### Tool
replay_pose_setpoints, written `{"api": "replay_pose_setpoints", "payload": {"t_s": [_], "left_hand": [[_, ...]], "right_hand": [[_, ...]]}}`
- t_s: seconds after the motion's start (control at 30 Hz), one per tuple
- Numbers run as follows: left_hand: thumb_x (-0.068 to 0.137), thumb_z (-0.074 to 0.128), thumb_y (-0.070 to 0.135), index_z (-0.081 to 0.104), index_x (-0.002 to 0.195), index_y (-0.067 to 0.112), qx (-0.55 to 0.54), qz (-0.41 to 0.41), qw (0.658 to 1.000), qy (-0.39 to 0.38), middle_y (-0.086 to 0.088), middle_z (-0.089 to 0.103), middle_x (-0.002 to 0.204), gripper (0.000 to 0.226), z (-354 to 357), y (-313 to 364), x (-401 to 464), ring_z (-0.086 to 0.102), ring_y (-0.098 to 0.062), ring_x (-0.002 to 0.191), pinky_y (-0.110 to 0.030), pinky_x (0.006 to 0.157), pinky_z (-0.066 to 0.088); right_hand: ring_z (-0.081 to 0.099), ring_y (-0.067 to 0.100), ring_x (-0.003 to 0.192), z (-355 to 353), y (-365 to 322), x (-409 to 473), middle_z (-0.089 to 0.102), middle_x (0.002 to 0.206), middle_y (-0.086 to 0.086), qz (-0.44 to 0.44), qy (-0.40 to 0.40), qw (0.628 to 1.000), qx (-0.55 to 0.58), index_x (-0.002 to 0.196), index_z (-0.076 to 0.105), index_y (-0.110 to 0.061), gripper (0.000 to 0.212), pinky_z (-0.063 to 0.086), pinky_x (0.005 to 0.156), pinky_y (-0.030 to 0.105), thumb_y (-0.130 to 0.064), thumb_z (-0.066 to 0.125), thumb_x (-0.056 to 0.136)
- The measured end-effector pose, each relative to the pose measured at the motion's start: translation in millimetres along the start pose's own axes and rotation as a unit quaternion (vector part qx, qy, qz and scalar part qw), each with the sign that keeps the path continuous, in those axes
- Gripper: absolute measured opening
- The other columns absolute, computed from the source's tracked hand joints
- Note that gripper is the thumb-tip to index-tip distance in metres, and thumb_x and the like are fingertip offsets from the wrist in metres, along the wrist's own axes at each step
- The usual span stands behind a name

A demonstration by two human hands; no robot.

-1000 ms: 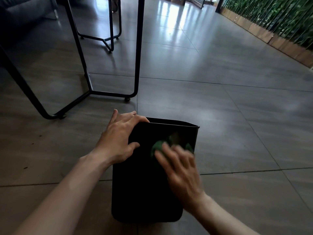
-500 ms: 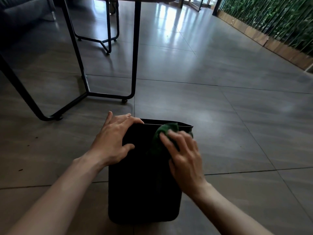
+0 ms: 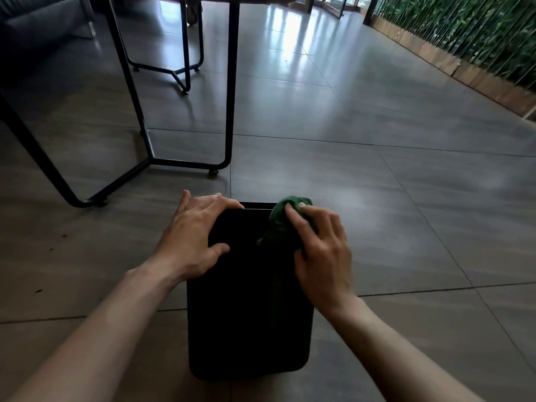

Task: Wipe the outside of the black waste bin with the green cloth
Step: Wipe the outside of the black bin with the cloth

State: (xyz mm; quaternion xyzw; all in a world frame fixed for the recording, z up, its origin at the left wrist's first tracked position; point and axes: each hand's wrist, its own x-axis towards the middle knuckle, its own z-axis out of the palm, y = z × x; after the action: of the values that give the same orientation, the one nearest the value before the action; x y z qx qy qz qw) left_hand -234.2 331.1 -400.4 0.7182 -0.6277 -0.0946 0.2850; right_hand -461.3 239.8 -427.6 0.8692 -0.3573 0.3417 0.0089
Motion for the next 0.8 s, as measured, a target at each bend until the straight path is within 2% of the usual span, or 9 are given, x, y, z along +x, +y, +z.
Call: {"api": "replay_pose_setpoints", "payload": {"t_s": [0.13, 0.2, 0.27, 0.33, 0.4, 0.47, 0.53, 0.67, 0.8], "left_hand": [[0.069, 0.083, 0.018, 0.046, 0.129, 0.046, 0.003, -0.001, 1.0, 0.0, 0.0, 0.053, 0.142, 0.075, -1, 0, -1, 0.027, -0.009, 0.147, -0.047, 0.124, -0.002], [0.069, 0.083, 0.017, 0.046, 0.128, 0.046, 0.002, 0.003, 1.0, -0.003, 0.001, 0.052, 0.143, 0.075, 0, 1, -1, 0.027, -0.009, 0.147, -0.046, 0.124, -0.003], [0.069, 0.083, 0.017, 0.047, 0.128, 0.045, -0.003, 0.007, 1.0, -0.004, 0.003, 0.052, 0.142, 0.074, 1, 3, -2, 0.027, -0.008, 0.147, -0.045, 0.124, -0.004], [0.069, 0.083, 0.017, 0.047, 0.128, 0.044, -0.003, 0.008, 1.0, -0.006, 0.002, 0.052, 0.142, 0.074, 0, 4, -3, 0.027, -0.008, 0.147, -0.045, 0.124, -0.004], [0.069, 0.083, 0.016, 0.048, 0.128, 0.043, -0.006, 0.009, 1.0, -0.005, 0.002, 0.053, 0.142, 0.074, -1, 4, -3, 0.028, -0.008, 0.146, -0.045, 0.124, -0.003], [0.068, 0.083, 0.016, 0.049, 0.128, 0.043, -0.007, 0.011, 1.0, -0.007, 0.001, 0.054, 0.14, 0.074, -2, 5, -3, 0.028, -0.008, 0.146, -0.046, 0.124, -0.002], [0.068, 0.083, 0.015, 0.05, 0.127, 0.042, -0.004, 0.015, 1.0, -0.006, 0.002, 0.055, 0.139, 0.073, -1, 6, -2, 0.03, -0.009, 0.146, -0.046, 0.124, -0.002], [0.068, 0.083, 0.015, 0.05, 0.127, 0.041, -0.005, 0.015, 1.0, -0.004, 0.004, 0.055, 0.138, 0.072, -2, 3, -2, 0.029, -0.008, 0.146, -0.045, 0.124, -0.002], [0.068, 0.083, 0.016, 0.05, 0.127, 0.041, -0.006, 0.014, 1.0, -0.002, 0.003, 0.055, 0.139, 0.072, 0, 2, -1, 0.029, -0.008, 0.146, -0.044, 0.125, -0.002]], "right_hand": [[0.053, 0.036, 0.116, 18, -13, -78, 0.073, 0.123, 0.014, -0.149, -0.044, 0.987, -0.049, 0.128, 0.075, -0.015, 0.042, 0.061, 0.091, 0.046, -0.01, 0.051, 0.094], [0.054, 0.031, 0.113, 20, -13, -126, 0.075, 0.119, 0.007, -0.255, -0.094, 0.96, -0.067, 0.123, 0.077, -0.023, 0.041, 0.063, 0.082, 0.038, -0.012, 0.04, 0.107], [0.056, 0.027, 0.111, 14, -8, -141, 0.072, 0.12, 0.003, -0.309, -0.118, 0.941, -0.074, 0.124, 0.073, -0.027, 0.043, 0.062, 0.081, 0.034, -0.013, 0.033, 0.113], [0.057, 0.027, 0.112, 5, -7, -123, 0.074, 0.119, 0.003, -0.284, -0.106, 0.951, -0.059, 0.124, 0.075, -0.027, 0.043, 0.062, 0.084, 0.034, -0.013, 0.036, 0.11], [0.059, 0.032, 0.112, -3, -7, -82, 0.073, 0.121, 0.01, -0.187, -0.075, 0.979, -0.034, 0.128, 0.074, -0.019, 0.04, 0.061, 0.089, 0.04, -0.011, 0.052, 0.096], [0.061, 0.038, 0.112, -10, -6, -36, 0.065, 0.126, 0.015, -0.075, -0.045, 0.996, -0.01, 0.136, 0.068, -0.012, 0.06, 0.06, 0.089, 0.043, -0.004, 0.064, 0.077], [0.059, 0.036, 0.113, -11, -11, -10, 0.059, 0.126, 0.013, -0.022, -0.026, 0.999, -0.012, 0.14, 0.063, -0.011, 0.072, 0.058, 0.081, 0.04, -0.002, 0.072, 0.069], [0.058, 0.034, 0.103, 4, -15, -49, 0.059, 0.112, 0.013, -0.082, -0.041, 0.995, -0.048, 0.128, 0.07, -0.01, 0.061, 0.058, 0.073, 0.04, -0.004, 0.077, 0.068], [0.06, 0.031, 0.094, 5, -1, -112, 0.059, 0.107, 0.01, -0.176, -0.099, 0.978, -0.048, 0.122, 0.073, -0.013, 0.033, 0.061, 0.072, 0.039, -0.009, 0.063, 0.091]]}}
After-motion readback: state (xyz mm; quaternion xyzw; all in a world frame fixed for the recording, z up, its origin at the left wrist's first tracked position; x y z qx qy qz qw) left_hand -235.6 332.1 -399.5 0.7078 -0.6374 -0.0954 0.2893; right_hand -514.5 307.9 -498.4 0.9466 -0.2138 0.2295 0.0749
